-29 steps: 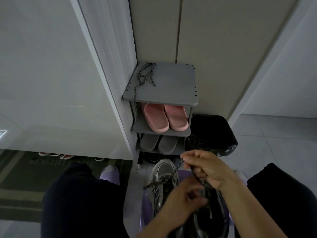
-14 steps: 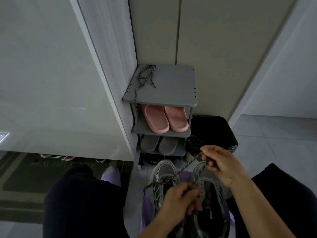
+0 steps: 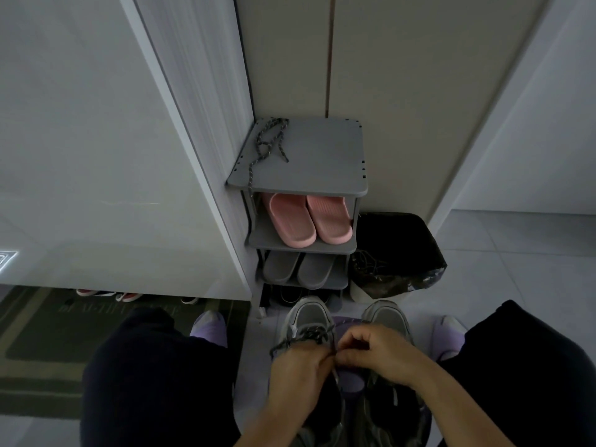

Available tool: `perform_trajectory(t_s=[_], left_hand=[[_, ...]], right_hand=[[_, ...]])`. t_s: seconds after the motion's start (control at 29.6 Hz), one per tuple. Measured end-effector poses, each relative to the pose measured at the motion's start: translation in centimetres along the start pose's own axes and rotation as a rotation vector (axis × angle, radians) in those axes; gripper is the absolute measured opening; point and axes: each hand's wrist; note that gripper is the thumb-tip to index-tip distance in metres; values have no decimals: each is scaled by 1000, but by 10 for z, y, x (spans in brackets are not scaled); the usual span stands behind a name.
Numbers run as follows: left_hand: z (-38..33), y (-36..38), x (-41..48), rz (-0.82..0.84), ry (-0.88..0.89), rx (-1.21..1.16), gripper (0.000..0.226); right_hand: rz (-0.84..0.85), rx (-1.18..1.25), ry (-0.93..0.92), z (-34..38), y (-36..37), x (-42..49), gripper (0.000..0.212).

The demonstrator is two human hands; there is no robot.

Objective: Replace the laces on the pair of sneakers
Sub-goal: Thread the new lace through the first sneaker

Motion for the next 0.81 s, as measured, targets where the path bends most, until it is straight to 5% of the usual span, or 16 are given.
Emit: perform_trajectory(t_s=[0.24, 0.41, 0.81], left_hand=[[18, 7, -2, -234, -127, -74, 25], [25, 21, -10, -97, -254, -76, 24], [22, 33, -1, -211, -271, -104, 23]], right_hand=[[-110, -2, 28, -11, 3, 8, 18], [-160, -149, 78, -23, 10, 15, 14], [-95, -330, -53, -12, 30, 29, 21]])
Point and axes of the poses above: each hand's wrist, its own x-axis towards the middle knuckle, its own y-axis out of the palm, z = x × y, and after that the axes turned 12 degrees about -z, right-handed
